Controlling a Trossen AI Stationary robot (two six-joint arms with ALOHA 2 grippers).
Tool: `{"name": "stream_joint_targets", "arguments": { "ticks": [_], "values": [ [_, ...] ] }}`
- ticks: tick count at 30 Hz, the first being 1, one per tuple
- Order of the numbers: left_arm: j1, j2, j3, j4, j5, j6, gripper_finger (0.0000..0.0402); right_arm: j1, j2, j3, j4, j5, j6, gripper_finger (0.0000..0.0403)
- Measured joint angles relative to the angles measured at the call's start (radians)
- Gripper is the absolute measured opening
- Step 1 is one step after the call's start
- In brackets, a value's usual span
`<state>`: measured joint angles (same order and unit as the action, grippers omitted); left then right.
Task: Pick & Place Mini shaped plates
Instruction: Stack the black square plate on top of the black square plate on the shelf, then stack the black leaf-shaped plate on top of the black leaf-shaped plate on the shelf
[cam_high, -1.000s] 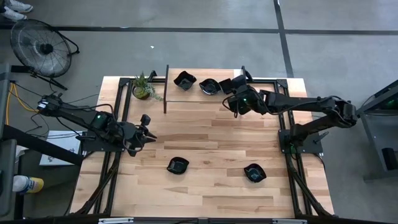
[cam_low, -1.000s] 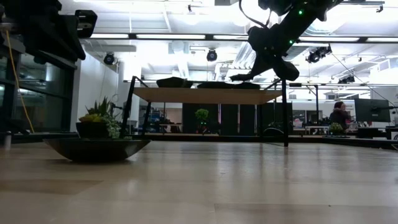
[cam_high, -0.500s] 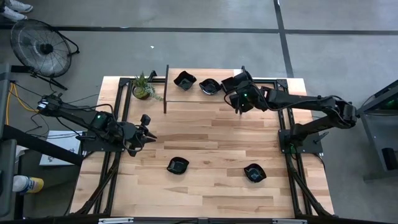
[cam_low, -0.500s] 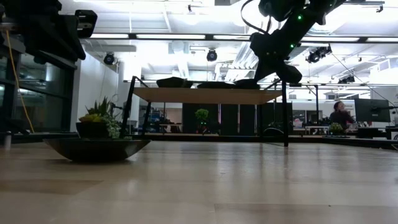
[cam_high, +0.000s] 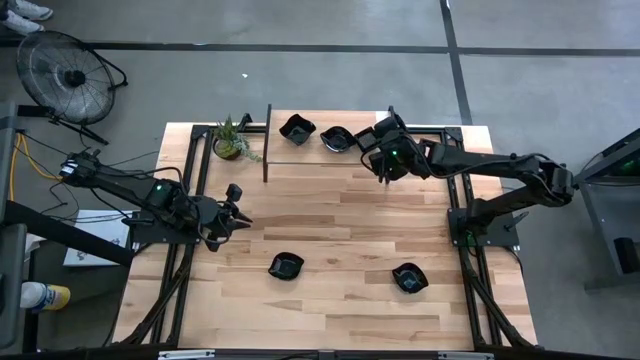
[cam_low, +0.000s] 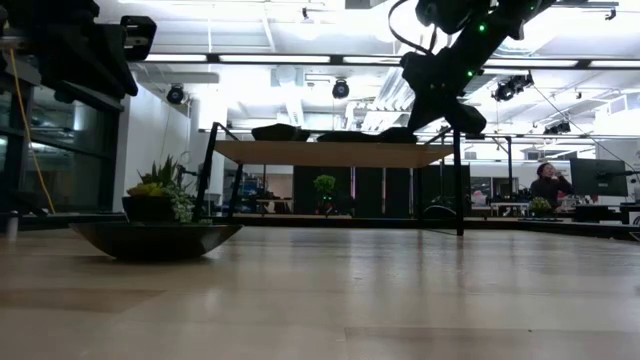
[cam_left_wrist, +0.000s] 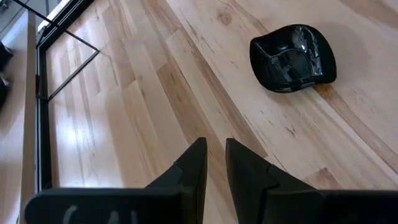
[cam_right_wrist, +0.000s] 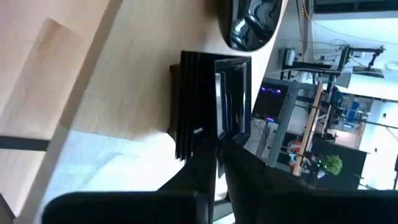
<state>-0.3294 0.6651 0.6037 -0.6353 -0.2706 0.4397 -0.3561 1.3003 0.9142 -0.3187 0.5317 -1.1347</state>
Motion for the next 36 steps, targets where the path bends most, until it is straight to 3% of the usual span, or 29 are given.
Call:
{"name": "stream_joint_targets", "arguments": {
  "ticks": [15, 24, 29, 36],
  "values": [
    [0.000, 0.000, 0.000, 0.000, 0.000, 0.000, 0.0056, 0.014, -0.001, 0.000, -0.002, 0.031, 0.054, 0.0103],
    [0.000, 0.000, 0.000, 0.000, 0.000, 0.000, 0.0056, 0.073, -0.084, 0.000, -0.009, 0.045, 0.087, 0.0130],
    [0.000, 0.000, 0.000, 0.001, 0.000, 0.000, 0.0056, 0.129, -0.169, 0.000, -0.056, 0.025, 0.229, 0.0130],
    [0.000, 0.000, 0.000, 0.014, 0.000, -0.007, 0.0056, 0.210, -0.259, 0.000, -0.093, 0.015, 0.554, 0.0130]
  ]
}}
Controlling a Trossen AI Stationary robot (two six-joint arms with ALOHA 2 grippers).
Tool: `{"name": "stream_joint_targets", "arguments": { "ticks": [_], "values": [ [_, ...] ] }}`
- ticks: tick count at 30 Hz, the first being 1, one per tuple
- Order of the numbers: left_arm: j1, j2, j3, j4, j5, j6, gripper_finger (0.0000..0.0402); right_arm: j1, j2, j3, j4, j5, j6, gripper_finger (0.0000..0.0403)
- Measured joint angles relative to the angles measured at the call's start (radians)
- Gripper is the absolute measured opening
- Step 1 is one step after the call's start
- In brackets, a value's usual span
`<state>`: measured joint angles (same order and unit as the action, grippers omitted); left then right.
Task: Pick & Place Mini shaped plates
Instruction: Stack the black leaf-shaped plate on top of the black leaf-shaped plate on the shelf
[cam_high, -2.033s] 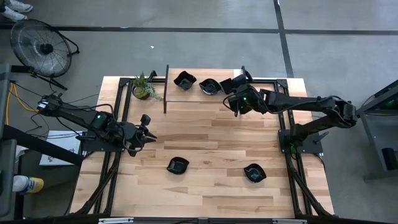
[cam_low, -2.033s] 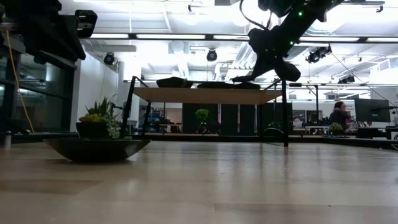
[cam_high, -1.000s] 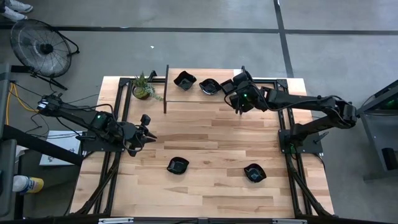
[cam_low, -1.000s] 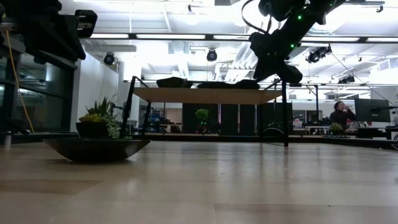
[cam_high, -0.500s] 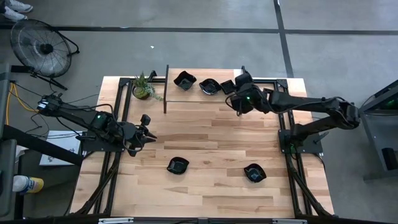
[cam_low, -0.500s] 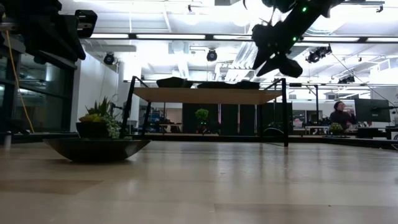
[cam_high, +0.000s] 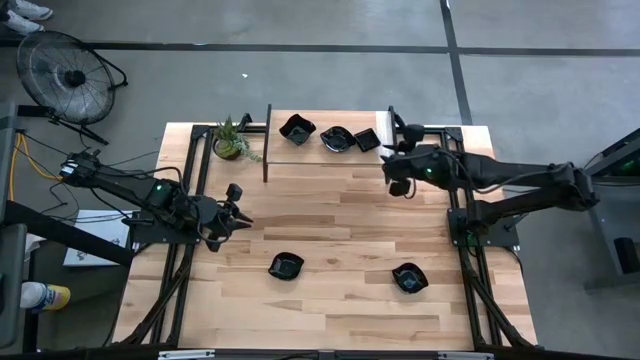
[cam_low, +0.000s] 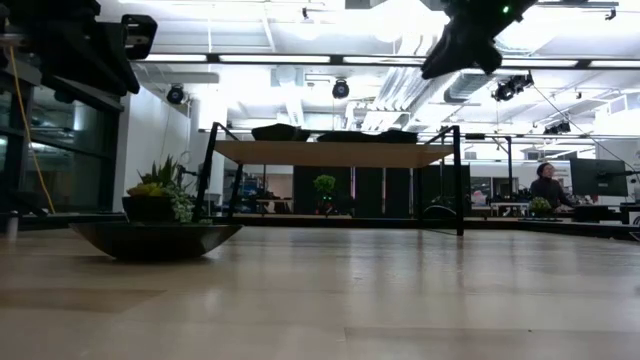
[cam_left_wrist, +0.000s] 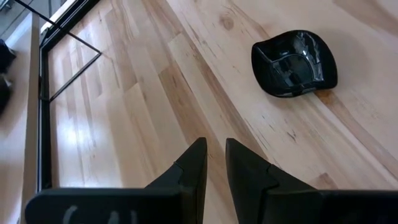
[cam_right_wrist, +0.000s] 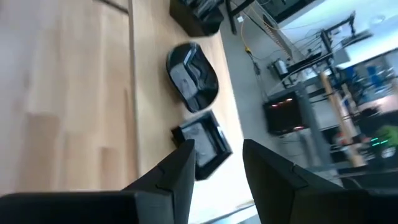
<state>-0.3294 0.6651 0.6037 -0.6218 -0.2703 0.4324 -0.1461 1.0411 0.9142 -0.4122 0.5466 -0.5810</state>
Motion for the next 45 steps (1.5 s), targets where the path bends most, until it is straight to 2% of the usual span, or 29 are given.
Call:
{"name": "stream_joint_targets", "arguments": {
  "ticks": [5, 11, 17, 21, 24, 31, 35, 37, 40, 43, 45],
  "values": [
    [0.001, 0.000, -0.015, 0.042, 0.000, -0.042, 0.0056, 0.050, -0.034, 0.000, -0.046, -0.034, 0.165, 0.0130],
    [0.002, 0.009, -0.111, 0.235, 0.051, -0.047, 0.0056, 0.077, -0.030, -0.011, -0.078, -0.228, 0.331, 0.0130],
    [0.002, 0.040, -0.157, 0.288, 0.090, -0.148, 0.0056, 0.115, -0.016, -0.071, -0.041, -0.364, 0.433, 0.0130],
    [0.002, 0.098, -0.158, 0.293, 0.106, -0.194, 0.0056, 0.159, -0.011, -0.166, 0.119, -0.406, 0.439, 0.0130],
    [0.002, 0.144, -0.158, 0.303, 0.134, -0.187, 0.0056, 0.197, -0.003, -0.259, 0.311, -0.437, 0.399, 0.0130],
    [0.002, 0.193, -0.158, 0.324, 0.115, -0.148, 0.0056, 0.283, 0.090, -0.454, 0.751, -0.478, 0.258, 0.0130],
    [0.002, 0.193, -0.158, 0.328, 0.103, -0.147, 0.0056, 0.314, 0.192, -0.477, 0.829, -0.470, 0.238, 0.0130],
    [0.002, 0.192, -0.158, 0.328, 0.103, -0.148, 0.0056, 0.329, 0.227, -0.463, 0.815, -0.417, 0.260, 0.0130],
    [0.002, 0.192, -0.158, 0.328, 0.103, -0.149, 0.0056, 0.345, 0.241, -0.412, 0.704, -0.332, 0.406, 0.0130],
    [0.002, 0.192, -0.158, 0.328, 0.103, -0.149, 0.0056, 0.355, 0.240, -0.324, 0.470, -0.301, 0.633, 0.0130],
    [0.002, 0.192, -0.158, 0.328, 0.103, -0.149, 0.0056, 0.357, 0.236, -0.247, 0.248, -0.333, 0.789, 0.0130]
  ]
}}
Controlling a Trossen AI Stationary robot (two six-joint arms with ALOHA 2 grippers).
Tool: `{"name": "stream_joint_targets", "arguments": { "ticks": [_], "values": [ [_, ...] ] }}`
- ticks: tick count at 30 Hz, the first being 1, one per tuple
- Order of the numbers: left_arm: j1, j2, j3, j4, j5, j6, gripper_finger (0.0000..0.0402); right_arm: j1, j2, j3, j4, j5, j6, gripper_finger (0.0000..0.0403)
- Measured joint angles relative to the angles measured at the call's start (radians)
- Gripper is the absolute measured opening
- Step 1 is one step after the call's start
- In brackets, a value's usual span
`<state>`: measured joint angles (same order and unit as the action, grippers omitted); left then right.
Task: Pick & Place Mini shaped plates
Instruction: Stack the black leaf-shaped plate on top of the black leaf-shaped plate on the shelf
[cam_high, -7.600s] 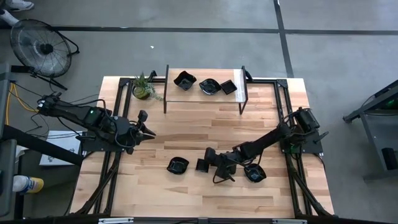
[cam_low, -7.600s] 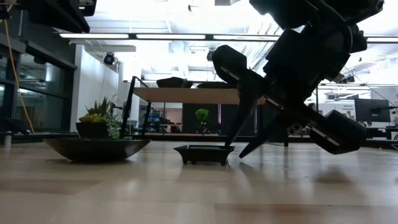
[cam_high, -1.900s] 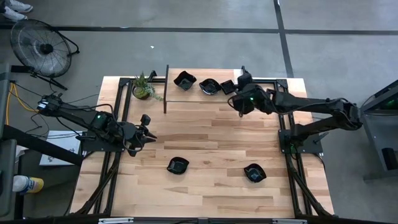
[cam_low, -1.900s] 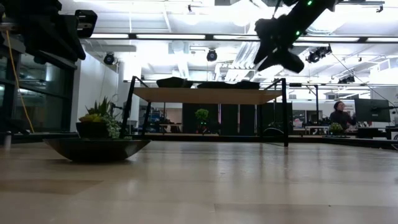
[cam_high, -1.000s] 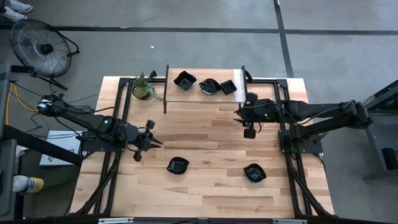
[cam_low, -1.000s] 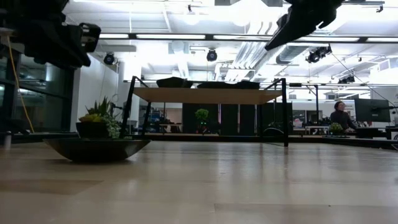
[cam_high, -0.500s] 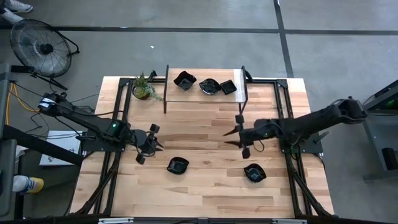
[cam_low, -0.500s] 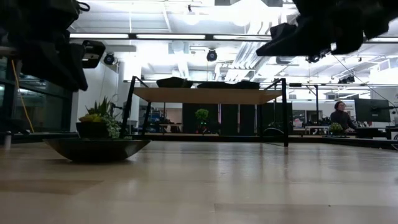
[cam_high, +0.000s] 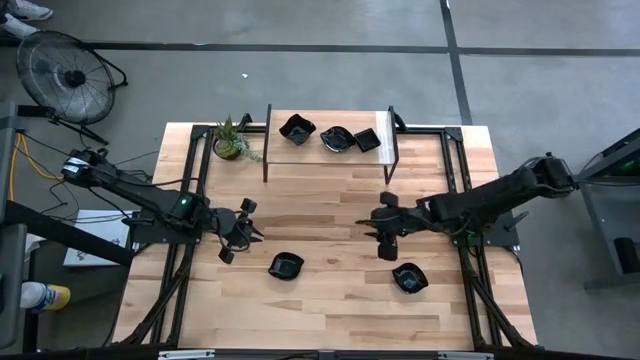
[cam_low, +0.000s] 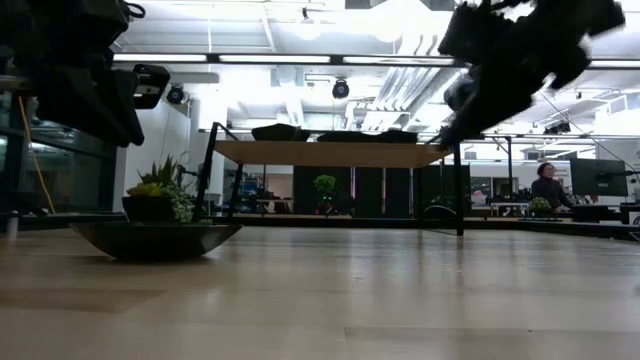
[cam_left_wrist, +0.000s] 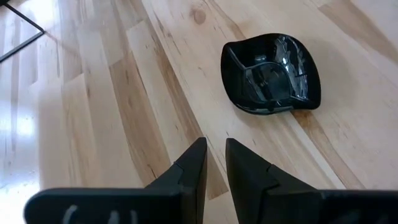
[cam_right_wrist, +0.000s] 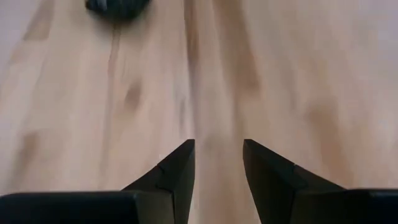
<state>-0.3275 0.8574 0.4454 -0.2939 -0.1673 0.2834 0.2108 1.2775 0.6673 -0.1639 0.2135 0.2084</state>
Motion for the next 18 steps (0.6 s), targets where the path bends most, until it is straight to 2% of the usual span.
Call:
{"name": "stream_joint_targets", "arguments": {
  "ticks": [5, 9, 13, 18],
  "values": [
    [0.000, 0.000, 0.000, 0.000, 0.000, 0.000, 0.0056, 0.000, -0.001, 0.160, -0.487, -0.193, 0.315, 0.0130],
    [0.000, 0.000, 0.000, -0.003, 0.007, 0.000, 0.0056, 0.008, -0.002, 0.200, -0.699, -0.319, 0.462, 0.0130],
    [0.000, 0.000, 0.000, -0.022, 0.024, 0.000, 0.0056, 0.053, -0.002, 0.154, -0.746, -0.443, 0.507, 0.0130],
    [0.000, 0.000, 0.000, -0.037, 0.019, 0.018, 0.0056, 0.140, -0.004, 0.102, -0.658, -0.433, 0.494, 0.0130]
  ]
}}
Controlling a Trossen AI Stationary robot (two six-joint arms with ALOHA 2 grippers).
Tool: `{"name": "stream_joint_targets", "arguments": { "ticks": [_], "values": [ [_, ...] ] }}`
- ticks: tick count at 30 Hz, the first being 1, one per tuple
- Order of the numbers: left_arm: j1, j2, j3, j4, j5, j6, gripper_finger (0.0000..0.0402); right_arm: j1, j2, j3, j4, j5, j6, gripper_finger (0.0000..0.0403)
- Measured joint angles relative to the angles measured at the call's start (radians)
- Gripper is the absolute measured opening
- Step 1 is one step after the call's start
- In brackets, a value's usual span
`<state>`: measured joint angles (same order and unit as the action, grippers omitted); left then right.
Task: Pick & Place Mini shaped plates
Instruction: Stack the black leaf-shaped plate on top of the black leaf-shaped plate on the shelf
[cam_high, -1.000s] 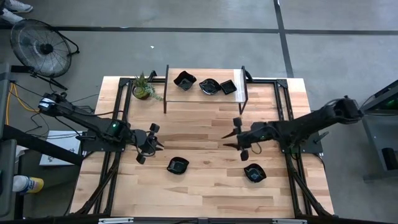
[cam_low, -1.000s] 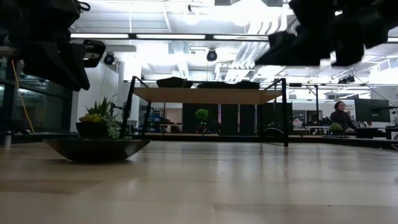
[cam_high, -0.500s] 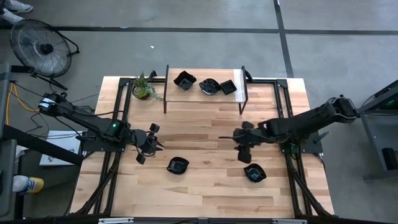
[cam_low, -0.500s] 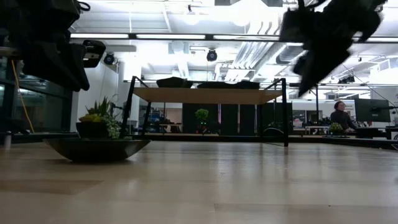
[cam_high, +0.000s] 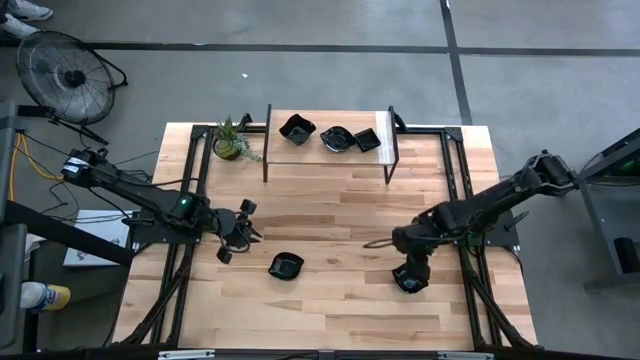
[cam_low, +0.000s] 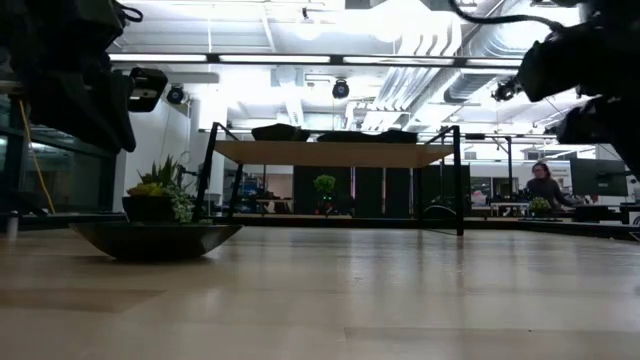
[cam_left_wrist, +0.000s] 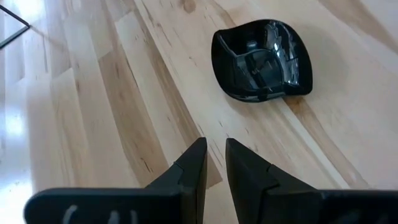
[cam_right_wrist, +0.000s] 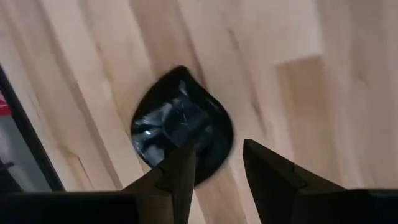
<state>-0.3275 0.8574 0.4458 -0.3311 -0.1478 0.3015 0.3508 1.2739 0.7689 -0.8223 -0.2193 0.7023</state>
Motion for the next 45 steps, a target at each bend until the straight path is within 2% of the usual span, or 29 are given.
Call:
{"name": "stream_joint_targets", "arguments": {
  "ticks": [3, 10, 15, 26, 35, 45],
  "values": [
    [0.000, 0.000, 0.000, -0.001, 0.001, 0.005, 0.0056, 0.044, 0.000, -0.036, 0.079, 0.005, -0.033, 0.0130],
    [0.000, 0.000, 0.000, -0.001, 0.000, 0.007, 0.0056, 0.102, 0.000, -0.082, 0.139, 0.132, 0.006, 0.0130],
    [0.000, 0.000, 0.000, -0.001, 0.000, 0.007, 0.0056, 0.122, 0.000, -0.138, 0.198, 0.159, 0.024, 0.0130],
    [0.000, 0.000, 0.000, -0.001, -0.002, 0.004, 0.0056, 0.124, 0.000, -0.233, 0.335, 0.151, 0.061, 0.0130],
    [0.000, 0.000, 0.000, -0.001, -0.004, 0.004, 0.0056, 0.124, 0.000, -0.237, 0.357, 0.143, 0.079, 0.0130],
    [0.000, 0.000, 0.000, -0.001, -0.003, 0.004, 0.0056, 0.124, 0.000, -0.250, 0.377, 0.134, 0.079, 0.0080]
  ]
}}
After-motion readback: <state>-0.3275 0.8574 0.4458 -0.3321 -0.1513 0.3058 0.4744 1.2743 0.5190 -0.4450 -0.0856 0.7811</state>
